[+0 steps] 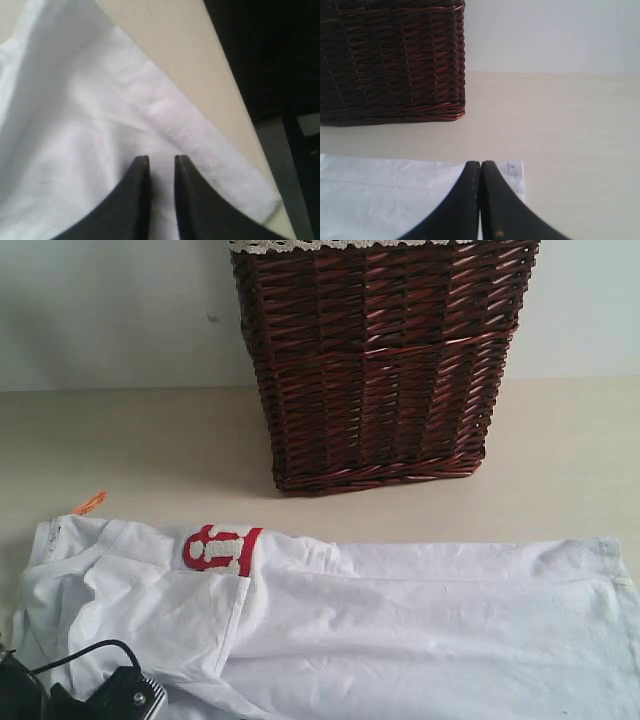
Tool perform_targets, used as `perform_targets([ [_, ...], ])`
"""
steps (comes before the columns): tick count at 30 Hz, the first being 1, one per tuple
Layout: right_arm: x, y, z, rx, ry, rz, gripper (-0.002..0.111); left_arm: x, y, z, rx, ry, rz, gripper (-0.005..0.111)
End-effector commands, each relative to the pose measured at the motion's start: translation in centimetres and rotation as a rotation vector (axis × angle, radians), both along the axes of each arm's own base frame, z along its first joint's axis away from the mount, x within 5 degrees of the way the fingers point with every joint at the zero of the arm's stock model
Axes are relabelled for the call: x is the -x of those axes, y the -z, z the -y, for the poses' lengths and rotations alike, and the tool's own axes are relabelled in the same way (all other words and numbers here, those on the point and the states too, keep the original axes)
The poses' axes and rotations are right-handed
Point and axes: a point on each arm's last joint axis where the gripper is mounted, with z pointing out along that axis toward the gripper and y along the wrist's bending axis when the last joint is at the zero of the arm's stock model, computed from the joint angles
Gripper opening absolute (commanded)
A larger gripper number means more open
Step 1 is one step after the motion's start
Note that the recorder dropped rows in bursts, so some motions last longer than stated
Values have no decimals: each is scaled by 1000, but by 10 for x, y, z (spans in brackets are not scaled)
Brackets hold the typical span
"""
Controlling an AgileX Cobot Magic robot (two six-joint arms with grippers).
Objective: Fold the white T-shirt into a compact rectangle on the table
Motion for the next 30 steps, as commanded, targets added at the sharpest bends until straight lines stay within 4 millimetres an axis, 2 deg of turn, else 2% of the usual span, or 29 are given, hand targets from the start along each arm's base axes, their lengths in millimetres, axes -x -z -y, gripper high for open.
perform_targets([
  [1, 0, 0, 0, 3, 1, 13, 0, 5, 10, 0, -35, 6, -35, 0],
  [8, 0, 0, 0, 3, 1, 13, 0, 6, 12, 0, -41, 1, -47, 0],
  [10, 0, 0, 0, 3, 1, 13, 0, 6, 10, 0, -39, 9, -47, 4],
  [13, 0, 0, 0, 3, 1, 13, 0, 8, 0, 1, -20, -7, -54, 21],
  [16, 0, 0, 0, 3, 1, 13, 0, 8, -15, 1, 8, 48, -4, 48],
  [18, 0, 0, 0, 3, 1, 13, 0, 5, -22, 0, 27, 61, 81, 57],
  [23, 0, 0, 0, 3, 1, 13, 0, 5, -26, 2, 11, 199, 213, 57],
  [30, 0, 0, 0, 3, 1, 13, 0, 24, -18, 16, -16, 392, 188, 57],
])
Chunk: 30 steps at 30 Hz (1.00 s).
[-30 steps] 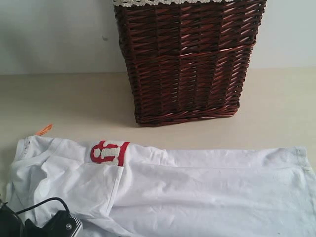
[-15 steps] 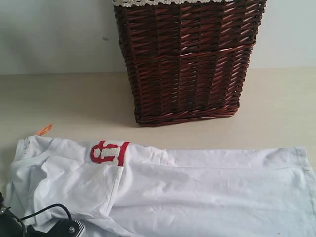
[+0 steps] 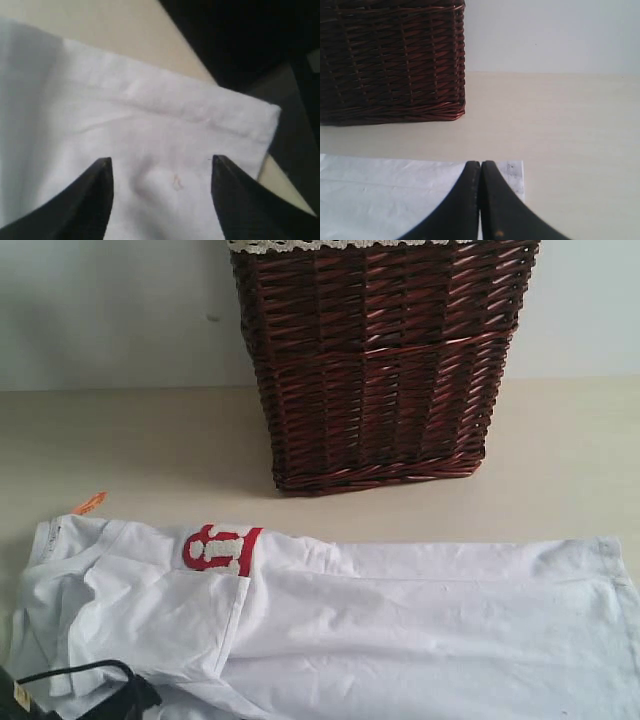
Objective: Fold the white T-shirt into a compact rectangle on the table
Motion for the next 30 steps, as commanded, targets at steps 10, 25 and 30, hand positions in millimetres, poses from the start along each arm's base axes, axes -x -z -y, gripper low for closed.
perform_targets([
  [10, 0, 0, 0, 3, 1, 13, 0, 12, 27, 20, -60, 59, -30, 43],
  [25, 0, -1, 0, 2, 2, 24, 0, -50, -22, 4, 88, -429, 11, 0],
  [30, 0, -1, 0, 2, 2, 24, 0, -84, -34, -11, 129, -548, 64, 0],
])
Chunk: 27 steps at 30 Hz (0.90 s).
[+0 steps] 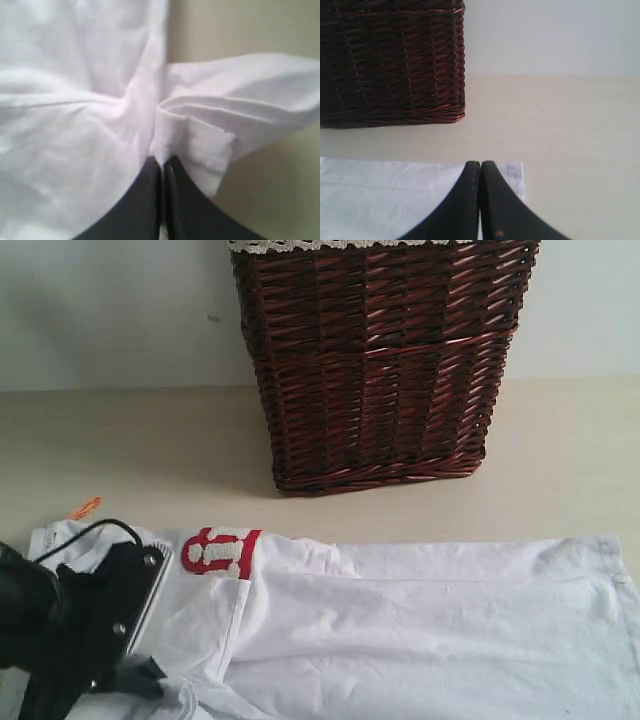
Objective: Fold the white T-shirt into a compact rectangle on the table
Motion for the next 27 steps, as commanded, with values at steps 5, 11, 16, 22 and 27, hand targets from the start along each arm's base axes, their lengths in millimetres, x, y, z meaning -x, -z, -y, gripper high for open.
perform_targets([
  [5, 0, 0, 0, 2, 2, 17, 0, -47, -17, -12, 58, -196, 118, 0],
  [11, 0, 0, 0, 2, 2, 17, 0, -77, -33, -2, 155, -330, 173, 0],
  [16, 0, 0, 0, 2, 2, 17, 0, -93, -29, 1, 175, -419, 189, 0],
  [22, 0, 0, 0, 2, 2, 17, 0, -98, -7, 0, 121, -432, 162, 0],
  [27, 0, 0, 0, 2, 2, 17, 0, -107, 8, -4, 67, -483, 200, 2],
])
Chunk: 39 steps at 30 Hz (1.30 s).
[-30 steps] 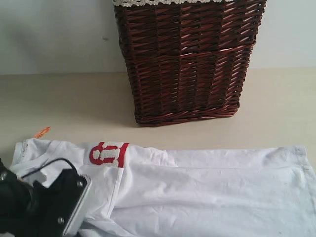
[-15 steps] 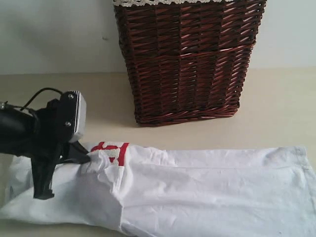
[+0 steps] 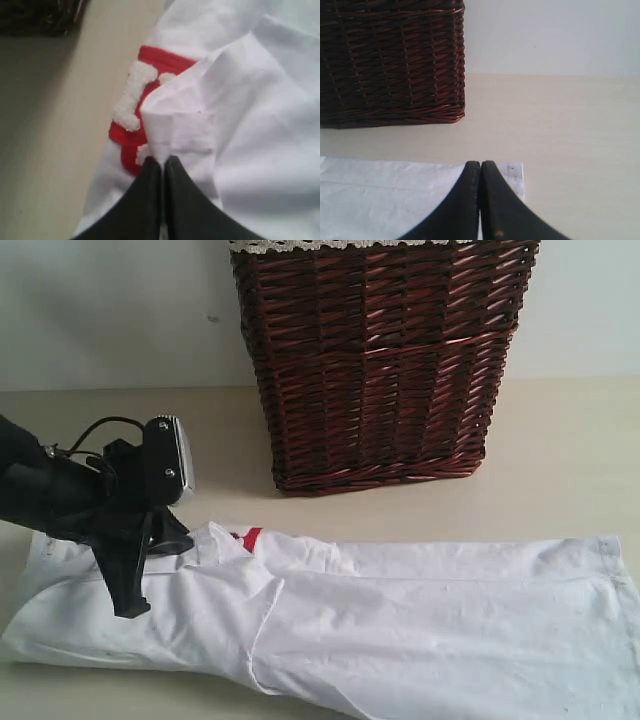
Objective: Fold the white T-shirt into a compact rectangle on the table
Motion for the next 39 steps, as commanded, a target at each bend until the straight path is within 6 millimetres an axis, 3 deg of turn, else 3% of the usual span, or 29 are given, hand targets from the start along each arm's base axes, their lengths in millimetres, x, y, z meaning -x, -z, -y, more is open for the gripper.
perform_targets([
  [1, 0, 0, 0, 3, 1, 16, 0, -10, 10, -5, -43, -76, 38, 5],
  [4, 0, 0, 0, 3, 1, 16, 0, -14, 15, -8, -72, -107, 65, 24],
  [9, 0, 0, 0, 3, 1, 16, 0, -18, 14, -9, -33, -206, 64, 80],
  [11, 0, 0, 0, 3, 1, 16, 0, -19, 13, -10, -11, -261, 64, 88],
  [14, 0, 0, 0, 3, 1, 16, 0, -20, 7, -11, 1, -286, 82, 87],
  [17, 0, 0, 0, 3, 1, 16, 0, -18, -12, -11, 46, -310, 121, 86],
  [18, 0, 0, 0, 3, 1, 16, 0, -13, -33, -11, 100, -309, 151, 86],
  [19, 0, 0, 0, 3, 1, 16, 0, -9, -41, -9, 137, -299, 140, 86],
  [21, 0, 0, 0, 3, 1, 16, 0, 17, -58, 3, 236, -108, 2, 85],
  [22, 0, 0, 0, 3, 1, 16, 0, 38, -54, 9, 291, 4, -160, 80],
  [23, 0, 0, 0, 3, 1, 16, 0, 46, -50, 12, 297, 41, -213, 76],
  [25, 0, 0, 0, 3, 1, 16, 0, 60, -17, 9, 215, 68, -277, 59],
  [29, 0, 0, 0, 3, 1, 16, 0, 49, 19, -2, 63, 32, -203, 38],
  [33, 0, 0, 0, 3, 1, 16, 0, 35, 21, -6, 25, -83, -115, 38],
  [39, 0, 0, 0, 3, 1, 16, 0, 34, 19, -7, 39, -122, -120, 38],
])
